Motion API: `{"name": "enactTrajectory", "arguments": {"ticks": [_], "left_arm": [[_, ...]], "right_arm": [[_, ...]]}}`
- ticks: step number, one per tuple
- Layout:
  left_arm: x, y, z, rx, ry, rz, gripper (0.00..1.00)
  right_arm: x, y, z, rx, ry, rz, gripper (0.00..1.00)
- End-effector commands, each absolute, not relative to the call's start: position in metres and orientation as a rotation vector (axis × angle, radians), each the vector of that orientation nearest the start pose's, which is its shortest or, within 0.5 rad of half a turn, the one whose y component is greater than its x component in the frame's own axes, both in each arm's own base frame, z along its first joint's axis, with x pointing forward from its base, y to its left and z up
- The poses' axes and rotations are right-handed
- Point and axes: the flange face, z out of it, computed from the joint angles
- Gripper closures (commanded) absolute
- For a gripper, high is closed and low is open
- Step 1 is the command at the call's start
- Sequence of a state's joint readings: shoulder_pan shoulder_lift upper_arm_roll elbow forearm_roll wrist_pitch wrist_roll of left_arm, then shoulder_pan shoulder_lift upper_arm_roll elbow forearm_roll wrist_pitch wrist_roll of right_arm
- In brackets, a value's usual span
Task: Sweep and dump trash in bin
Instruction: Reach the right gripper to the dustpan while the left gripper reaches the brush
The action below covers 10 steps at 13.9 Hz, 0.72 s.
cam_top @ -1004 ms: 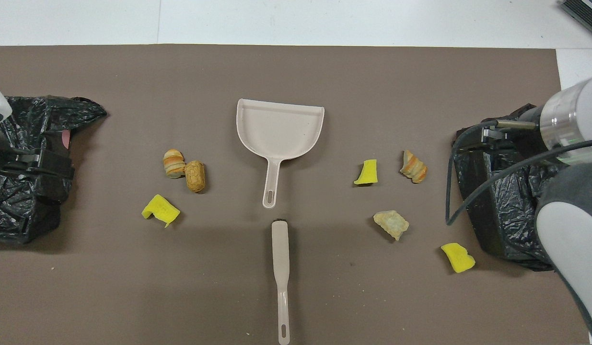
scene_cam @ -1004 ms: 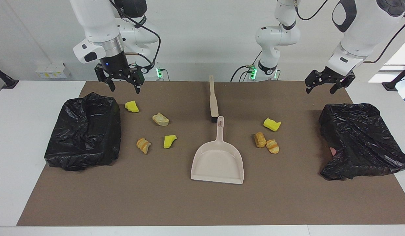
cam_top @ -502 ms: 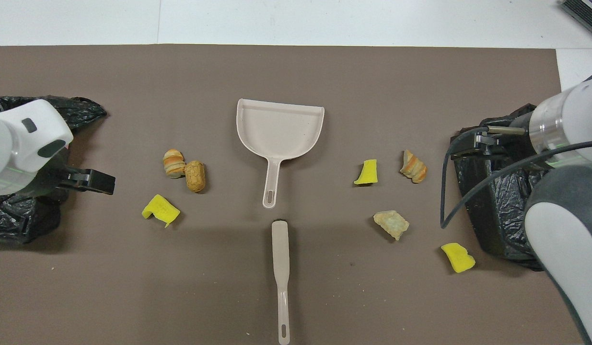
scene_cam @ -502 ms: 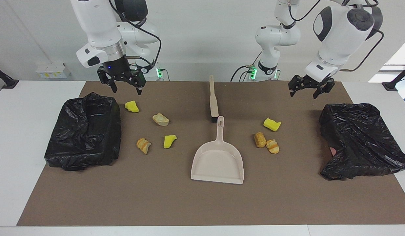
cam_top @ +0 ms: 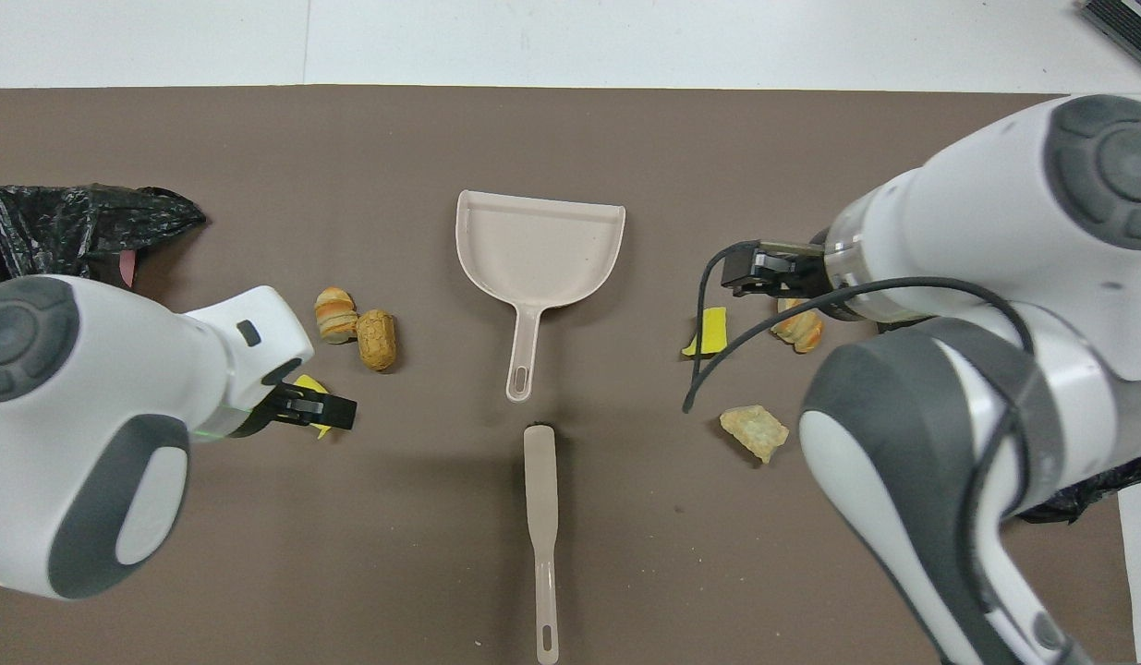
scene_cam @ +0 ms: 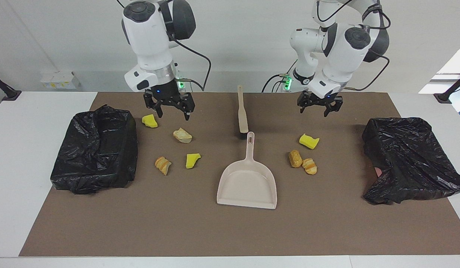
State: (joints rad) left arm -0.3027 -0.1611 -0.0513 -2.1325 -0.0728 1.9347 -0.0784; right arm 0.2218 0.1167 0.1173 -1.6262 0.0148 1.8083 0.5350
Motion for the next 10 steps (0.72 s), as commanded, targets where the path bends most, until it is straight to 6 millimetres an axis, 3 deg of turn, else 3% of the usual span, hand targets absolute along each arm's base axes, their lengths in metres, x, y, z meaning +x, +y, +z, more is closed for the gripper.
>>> {"name": "enactTrajectory", "arguments": {"ticks": [1, 2, 4, 6, 8, 10], "left_arm": [[0.431, -0.221, 0.449, -3.183, 0.39, 0.037, 0.0], [0.418, -0.243, 0.439, -3.182, 0.384, 0.043, 0.0], [0.386, -0.281, 0.411, -3.182, 0.377, 0.033, 0.0], [0.353, -0.305, 0.389, -3.191, 0.388, -0.004, 0.0], [0.324, -0.332, 0.381, -3.196, 0.383, -0.008, 0.0], [0.299, -0.352, 0.375, -3.208, 0.379, -0.023, 0.0]], "right_arm": [[0.591, 0.258, 0.52, -3.059, 0.379, -0.025, 0.0], [0.593, 0.285, 0.505, -3.059, 0.37, -0.011, 0.0], [0.616, 0.315, 0.484, -3.037, 0.343, 0.036, 0.0], [0.625, 0.361, 0.453, -3.03, 0.308, 0.052, 0.0], [0.637, 0.383, 0.432, -3.02, 0.3, 0.052, 0.0], [0.627, 0.408, 0.411, -3.031, 0.276, 0.056, 0.0]]}}
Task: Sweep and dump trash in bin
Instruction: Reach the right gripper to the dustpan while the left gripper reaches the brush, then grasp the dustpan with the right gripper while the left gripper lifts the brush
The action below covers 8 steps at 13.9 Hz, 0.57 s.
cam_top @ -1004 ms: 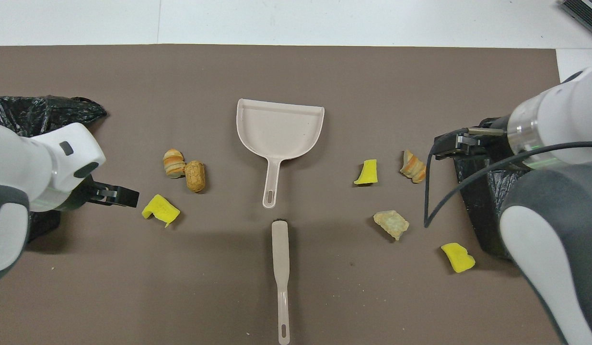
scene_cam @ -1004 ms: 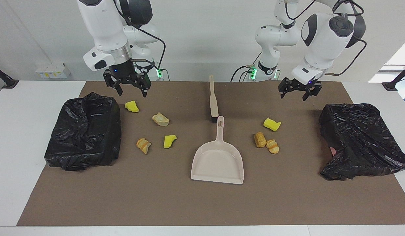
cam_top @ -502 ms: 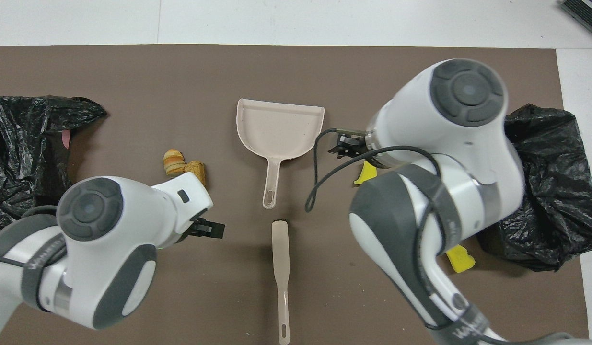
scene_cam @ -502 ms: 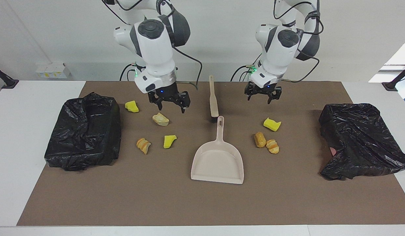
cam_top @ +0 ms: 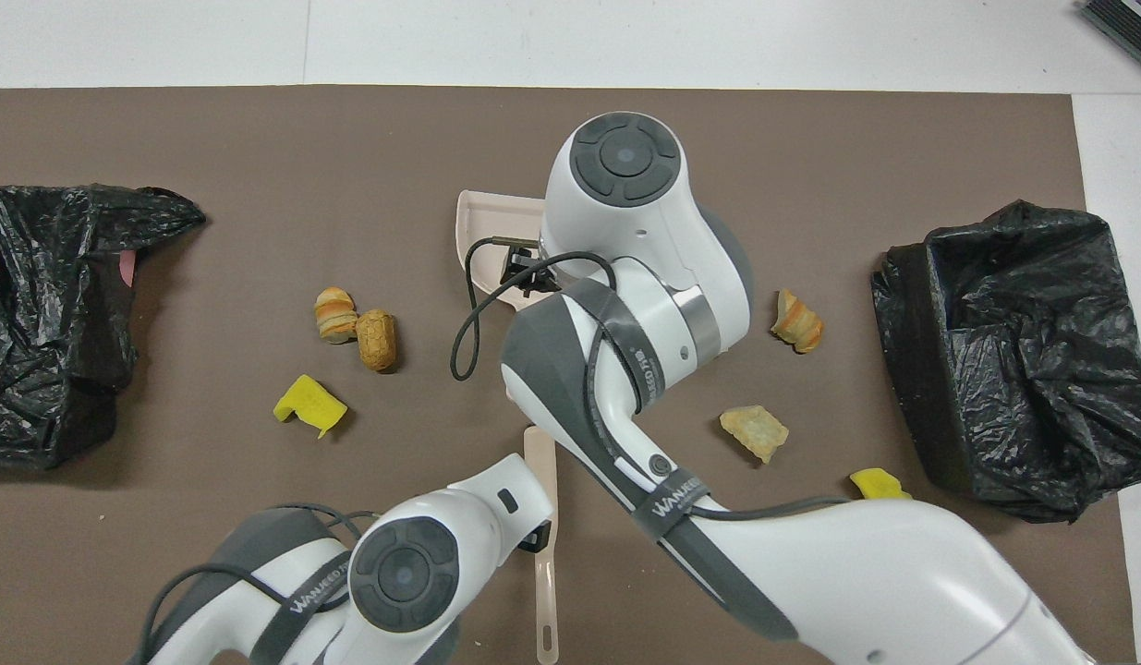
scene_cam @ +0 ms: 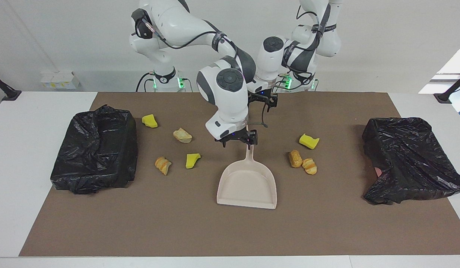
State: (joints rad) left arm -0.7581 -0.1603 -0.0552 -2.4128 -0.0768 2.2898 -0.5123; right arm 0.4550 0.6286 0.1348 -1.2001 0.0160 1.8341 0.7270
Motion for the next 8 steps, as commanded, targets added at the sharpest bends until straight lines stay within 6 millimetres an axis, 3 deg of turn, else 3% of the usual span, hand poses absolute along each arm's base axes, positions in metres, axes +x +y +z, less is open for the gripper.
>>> {"name": "enactTrajectory", "arguments": {"ticks": [1, 4, 6, 8], "left_arm": [[0.285, -0.365, 0.373, -3.213, 0.373, -0.025, 0.0], [0.254, -0.384, 0.353, -3.208, 0.341, -0.002, 0.0], [0.239, -0.389, 0.349, -3.209, 0.3, 0.006, 0.0], [0.235, -0.388, 0.345, -3.201, 0.306, 0.016, 0.0]], "right_arm": [[0.623, 0.415, 0.402, -3.032, 0.263, 0.06, 0.0], [0.617, 0.419, 0.383, -3.037, 0.25, 0.064, 0.0], [0.602, 0.432, 0.356, -3.035, 0.213, 0.045, 0.0], [0.598, 0.43, 0.354, -3.051, 0.203, 0.059, 0.0]]}}
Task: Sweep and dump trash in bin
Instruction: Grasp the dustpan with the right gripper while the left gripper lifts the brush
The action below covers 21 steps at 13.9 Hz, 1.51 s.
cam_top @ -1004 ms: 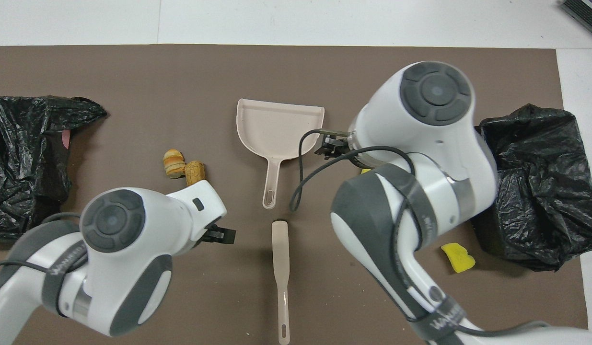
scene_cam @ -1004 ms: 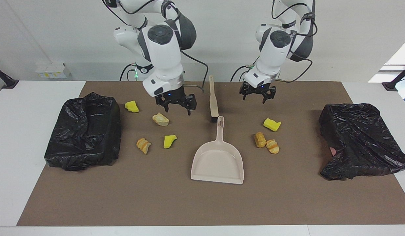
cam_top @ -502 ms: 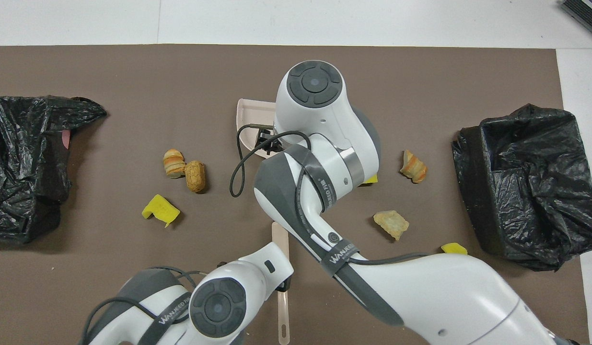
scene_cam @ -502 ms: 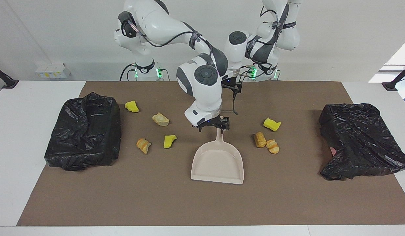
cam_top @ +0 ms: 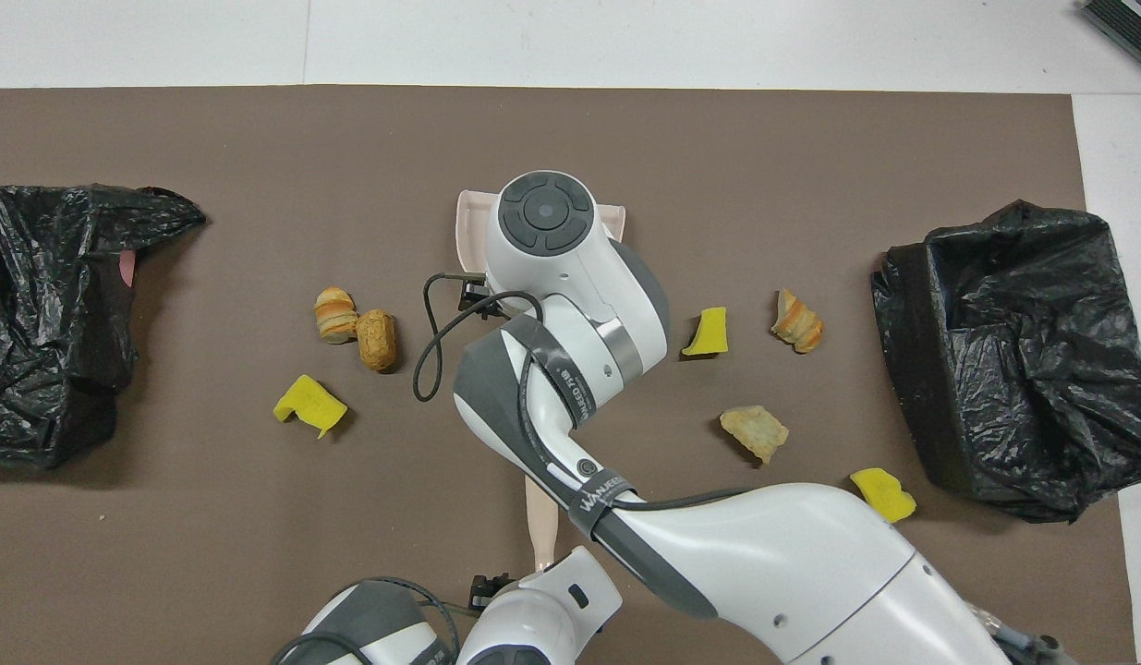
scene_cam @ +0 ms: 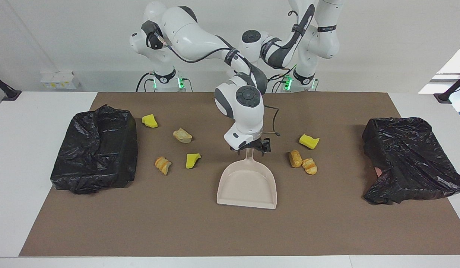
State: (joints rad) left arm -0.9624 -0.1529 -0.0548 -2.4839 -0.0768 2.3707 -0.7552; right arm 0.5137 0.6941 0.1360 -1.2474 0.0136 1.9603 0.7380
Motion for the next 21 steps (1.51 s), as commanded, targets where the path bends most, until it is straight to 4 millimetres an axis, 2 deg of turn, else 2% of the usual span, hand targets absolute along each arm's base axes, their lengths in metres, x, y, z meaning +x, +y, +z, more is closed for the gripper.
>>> {"name": "enactTrajectory", "arguments": {"ticks": [1, 2, 4, 5, 6, 8, 10, 11, 13, 15, 18, 21], "left_arm": [[0.235, -0.387, 0.345, -3.2, 0.306, 0.017, 0.04], [0.234, -0.388, 0.345, -3.199, 0.301, 0.019, 0.19], [0.231, -0.387, 0.344, -3.198, 0.13, 0.037, 0.68], [0.23, -0.388, 0.344, -3.199, 0.103, 0.04, 0.81], [0.23, -0.387, 0.344, -3.197, 0.1, 0.043, 1.0], [0.231, -0.386, 0.342, -3.199, 0.109, 0.039, 1.0], [0.235, -0.382, 0.34, -3.188, 0.09, 0.053, 1.0], [0.239, -0.379, 0.341, -3.19, 0.073, 0.052, 1.0], [0.262, -0.363, 0.349, -3.202, -0.016, 0.031, 1.0], [0.275, -0.348, 0.361, -3.202, -0.069, 0.017, 1.0], [0.303, -0.317, 0.378, -3.174, -0.037, 0.016, 1.0], [0.341, -0.278, 0.396, -3.151, -0.011, 0.033, 1.0]], "right_arm": [[0.594, 0.43, 0.352, -3.058, 0.198, 0.065, 0.11], [0.593, 0.432, 0.353, -3.057, 0.198, 0.062, 0.27], [0.589, 0.437, 0.355, -3.059, 0.187, 0.058, 0.4], [0.588, 0.437, 0.356, -3.066, 0.181, 0.056, 0.52], [0.587, 0.436, 0.354, -3.072, 0.173, 0.064, 0.72], [0.578, 0.434, 0.352, -3.088, 0.146, 0.078, 1.0], [0.576, 0.432, 0.353, -3.114, 0.062, 0.052, 1.0], [0.579, 0.428, 0.36, -3.114, 0.012, 0.032, 1.0], [0.581, 0.422, 0.381, -3.1, -0.174, -0.009, 1.0], [0.588, 0.418, 0.389, -3.075, -0.366, -0.049, 1.0], [0.603, 0.393, 0.395, -3.04, -0.625, -0.065, 1.0], [0.629, 0.343, 0.408, -2.959, -0.976, -0.073, 1.0]]}}
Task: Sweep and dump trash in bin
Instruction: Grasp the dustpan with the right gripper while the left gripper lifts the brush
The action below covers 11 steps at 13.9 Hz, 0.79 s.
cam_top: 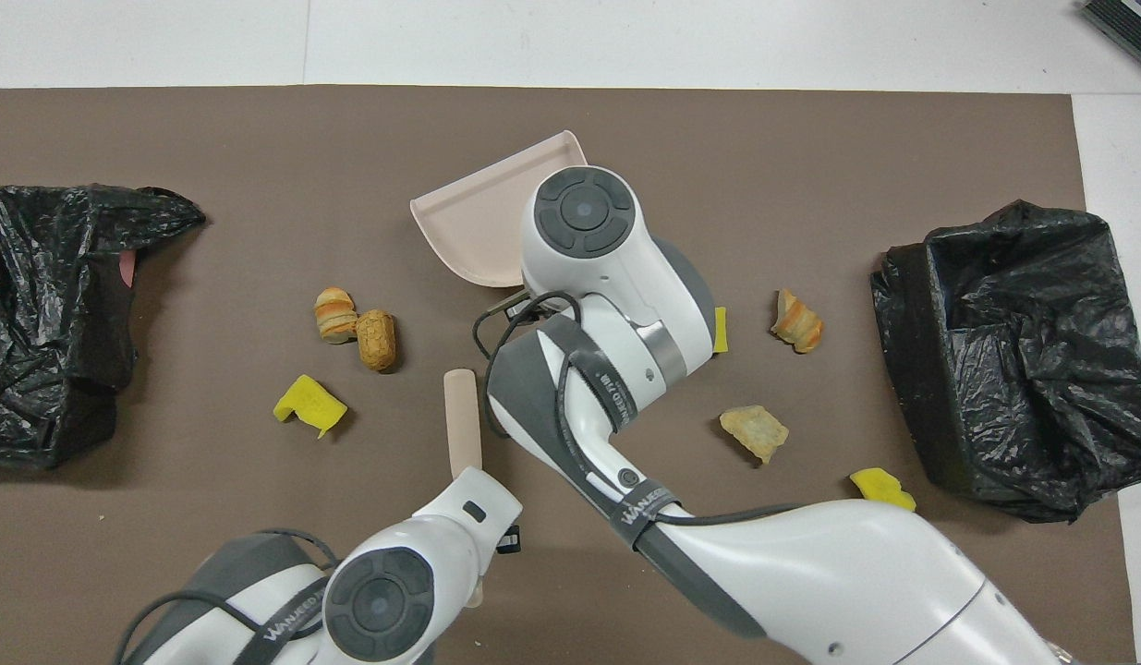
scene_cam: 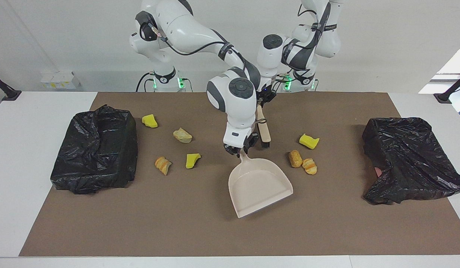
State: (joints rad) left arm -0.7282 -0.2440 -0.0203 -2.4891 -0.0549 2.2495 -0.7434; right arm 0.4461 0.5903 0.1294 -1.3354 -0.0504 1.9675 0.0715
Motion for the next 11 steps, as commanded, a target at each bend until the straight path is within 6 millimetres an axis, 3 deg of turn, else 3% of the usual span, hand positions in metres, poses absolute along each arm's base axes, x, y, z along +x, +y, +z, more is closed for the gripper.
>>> {"name": "enactTrajectory", "arguments": {"ticks": [1, 2, 4, 6, 8, 11], "left_arm": [[0.354, -0.264, 0.403, -3.144, 0.003, 0.05, 1.0], [0.365, -0.252, 0.41, -3.141, 0.009, 0.061, 1.0], [0.395, -0.221, 0.424, -3.119, -0.027, 0.05, 1.0], [0.413, -0.202, 0.424, -3.087, -0.056, 0.015, 1.0], [0.432, -0.168, 0.422, -3.055, -0.128, -0.009, 1.0], [0.45, -0.118, 0.417, -3.046, -0.222, -0.005, 1.0]], "right_arm": [[0.634, 0.328, 0.409, -2.922, -1.103, -0.045, 1.0], [0.636, 0.314, 0.413, -2.896, -1.184, -0.013, 1.0], [0.632, 0.304, 0.414, -2.89, -1.37, 0.072, 1.0], [0.628, 0.299, 0.415, -2.844, -1.607, 0.131, 1.0], [0.627, 0.299, 0.413, -2.704, -1.863, 0.174, 1.0], [0.627, 0.304, 0.41, -2.657, -1.965, 0.176, 1.0]]}}
